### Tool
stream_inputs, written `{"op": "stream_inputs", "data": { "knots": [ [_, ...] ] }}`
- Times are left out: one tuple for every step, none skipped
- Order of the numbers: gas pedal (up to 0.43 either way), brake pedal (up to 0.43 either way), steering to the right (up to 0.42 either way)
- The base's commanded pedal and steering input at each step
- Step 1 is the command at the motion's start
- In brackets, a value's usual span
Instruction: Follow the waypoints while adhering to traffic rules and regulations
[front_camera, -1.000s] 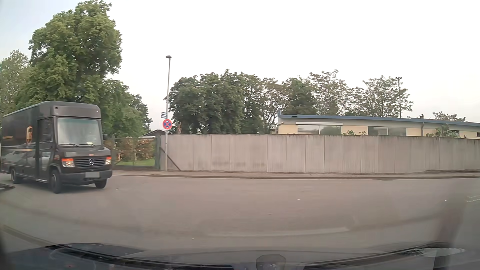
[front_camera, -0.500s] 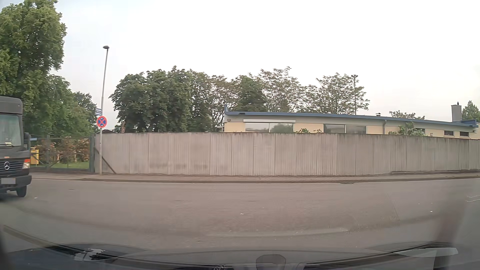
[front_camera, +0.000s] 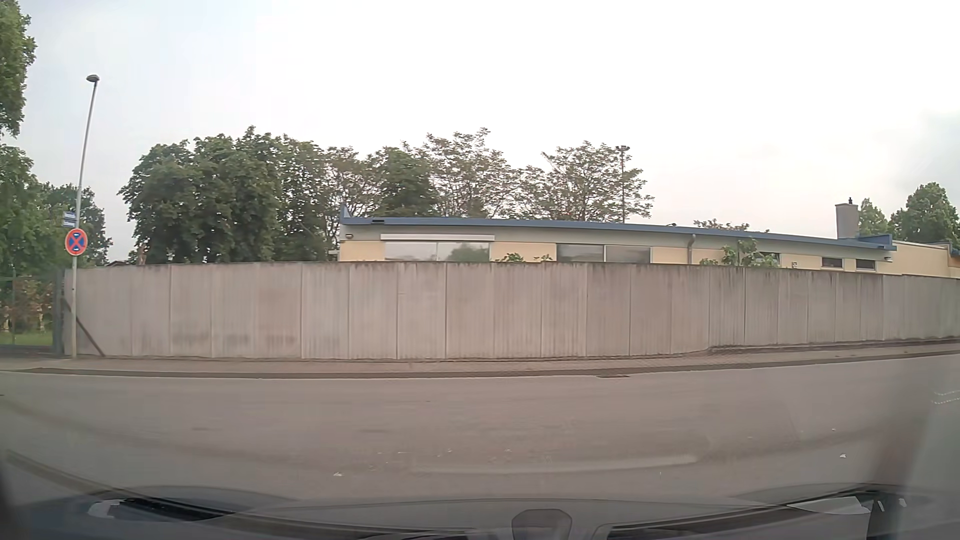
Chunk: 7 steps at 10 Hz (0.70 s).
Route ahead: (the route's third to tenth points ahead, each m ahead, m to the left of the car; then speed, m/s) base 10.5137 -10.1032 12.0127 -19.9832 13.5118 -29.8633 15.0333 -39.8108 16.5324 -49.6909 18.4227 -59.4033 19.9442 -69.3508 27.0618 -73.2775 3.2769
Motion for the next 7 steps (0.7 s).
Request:
{"op": "stream_inputs", "data": {
  "knots": [
    [0.000,0.000,0.401],
    [0.000,0.000,0.407],
    [0.000,0.000,0.415],
    [0.000,0.000,0.421],
    [0.047,0.000,0.426],
    [0.067,0.000,0.432],
    [0.118,0.000,0.442]
  ]
}}
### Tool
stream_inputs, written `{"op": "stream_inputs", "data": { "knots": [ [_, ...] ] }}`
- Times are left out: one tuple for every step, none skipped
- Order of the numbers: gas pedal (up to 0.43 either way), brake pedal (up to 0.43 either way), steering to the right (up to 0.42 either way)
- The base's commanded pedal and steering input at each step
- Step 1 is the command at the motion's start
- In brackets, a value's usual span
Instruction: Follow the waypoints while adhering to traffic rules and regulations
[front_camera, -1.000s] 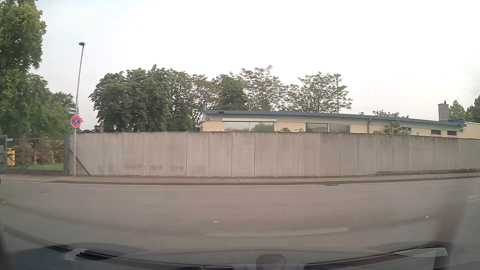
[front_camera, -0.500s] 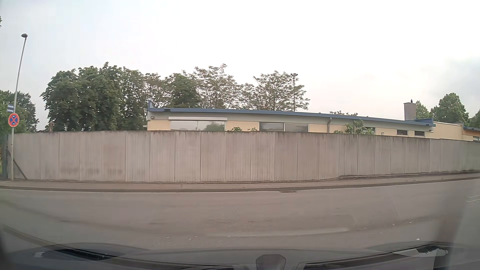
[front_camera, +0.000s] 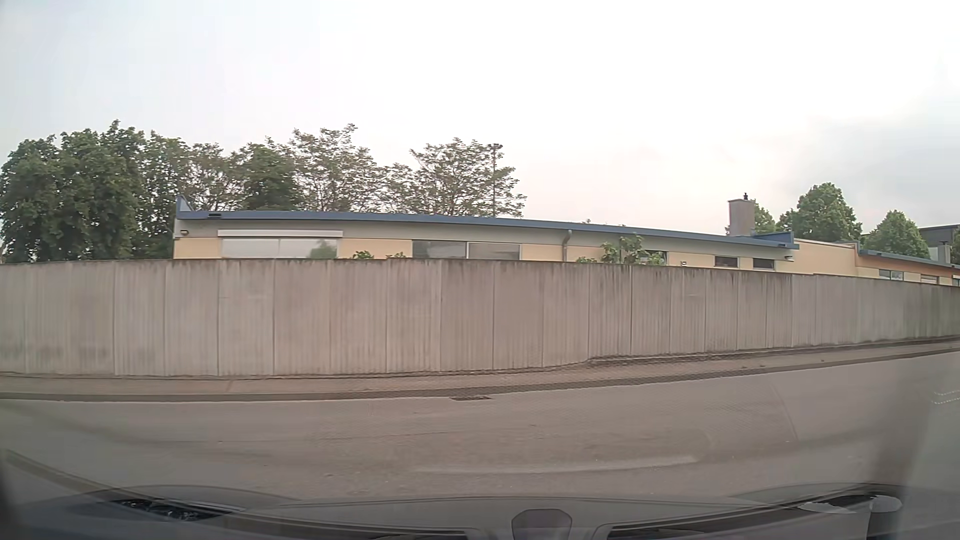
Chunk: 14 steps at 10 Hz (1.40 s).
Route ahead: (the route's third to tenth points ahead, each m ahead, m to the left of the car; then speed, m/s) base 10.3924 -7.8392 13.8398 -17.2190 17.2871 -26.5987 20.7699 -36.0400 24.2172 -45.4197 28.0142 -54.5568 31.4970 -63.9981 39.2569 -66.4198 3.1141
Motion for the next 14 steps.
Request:
{"op": "stream_inputs", "data": {
  "knots": [
    [0.150,0.000,0.457],
    [0.169,0.000,0.472],
    [0.177,0.000,0.489],
    [0.189,0.000,0.501],
    [0.189,0.000,0.506],
    [0.197,0.000,0.506],
    [0.209,0.000,0.506],
    [0.209,0.000,0.506],
    [0.209,0.000,0.506],
    [0.209,0.000,0.505],
    [0.209,0.000,0.505],
    [0.209,0.000,0.504],
    [0.209,0.000,0.501],
    [0.209,0.000,0.497]
  ]
}}
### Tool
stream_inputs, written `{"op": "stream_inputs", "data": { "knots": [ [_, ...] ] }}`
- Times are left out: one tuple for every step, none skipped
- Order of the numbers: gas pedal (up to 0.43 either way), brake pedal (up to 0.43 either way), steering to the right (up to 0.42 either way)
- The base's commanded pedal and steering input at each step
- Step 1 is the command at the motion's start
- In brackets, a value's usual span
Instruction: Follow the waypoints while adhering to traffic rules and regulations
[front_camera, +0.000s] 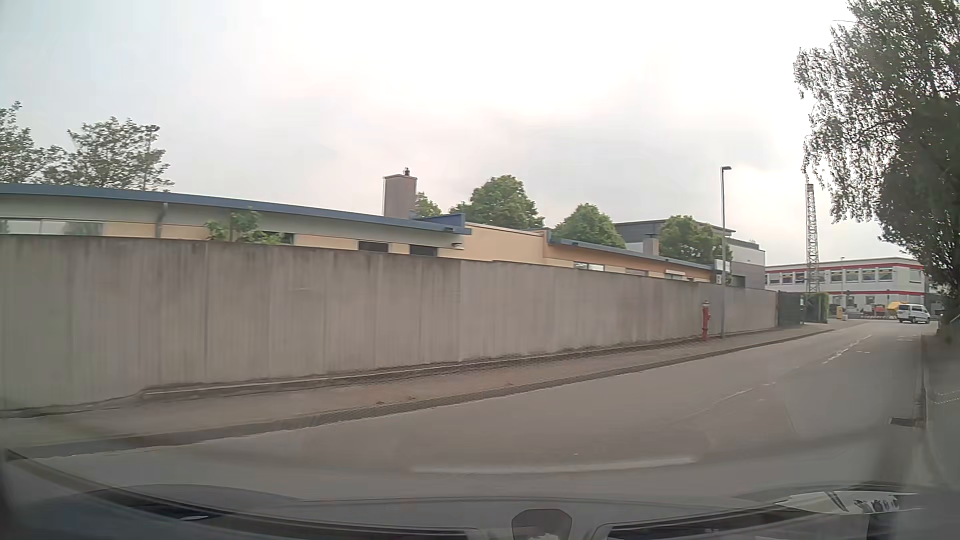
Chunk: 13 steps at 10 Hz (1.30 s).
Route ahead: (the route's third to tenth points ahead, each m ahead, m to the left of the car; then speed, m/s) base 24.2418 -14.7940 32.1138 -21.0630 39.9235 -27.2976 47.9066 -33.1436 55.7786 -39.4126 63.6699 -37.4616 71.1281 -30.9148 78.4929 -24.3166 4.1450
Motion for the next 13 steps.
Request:
{"op": "stream_inputs", "data": {
  "knots": [
    [0.220,0.000,0.491],
    [0.220,0.000,0.479],
    [0.220,0.000,0.463],
    [0.220,0.000,0.440],
    [0.220,0.000,0.414],
    [0.220,0.000,0.392],
    [0.228,0.000,0.371],
    [0.240,0.000,0.351],
    [0.248,0.000,0.337],
    [0.248,0.000,0.318],
    [0.268,0.000,0.295],
    [0.280,0.000,0.275],
    [0.280,0.000,0.252]
  ]
}}
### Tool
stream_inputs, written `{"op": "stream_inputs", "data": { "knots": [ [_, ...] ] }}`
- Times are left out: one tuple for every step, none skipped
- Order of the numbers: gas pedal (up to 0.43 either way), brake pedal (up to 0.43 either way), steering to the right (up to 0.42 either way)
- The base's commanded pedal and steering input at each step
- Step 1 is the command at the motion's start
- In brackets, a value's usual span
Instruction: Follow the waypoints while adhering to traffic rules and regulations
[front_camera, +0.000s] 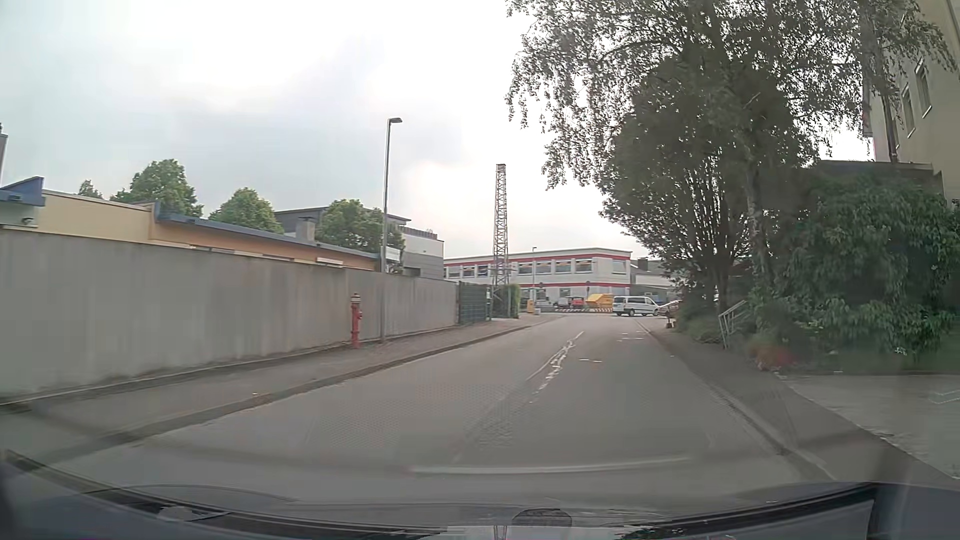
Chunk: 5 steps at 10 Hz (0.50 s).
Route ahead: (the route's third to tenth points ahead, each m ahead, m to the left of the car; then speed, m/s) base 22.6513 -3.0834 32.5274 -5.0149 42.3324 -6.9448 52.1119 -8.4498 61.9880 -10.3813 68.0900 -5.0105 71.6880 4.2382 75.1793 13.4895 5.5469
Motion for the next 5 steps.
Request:
{"op": "stream_inputs", "data": {
  "knots": [
    [0.280,0.000,0.224],
    [0.287,0.000,0.198],
    [0.287,0.000,0.172],
    [0.287,0.000,0.139],
    [0.287,0.000,0.108]
  ]
}}
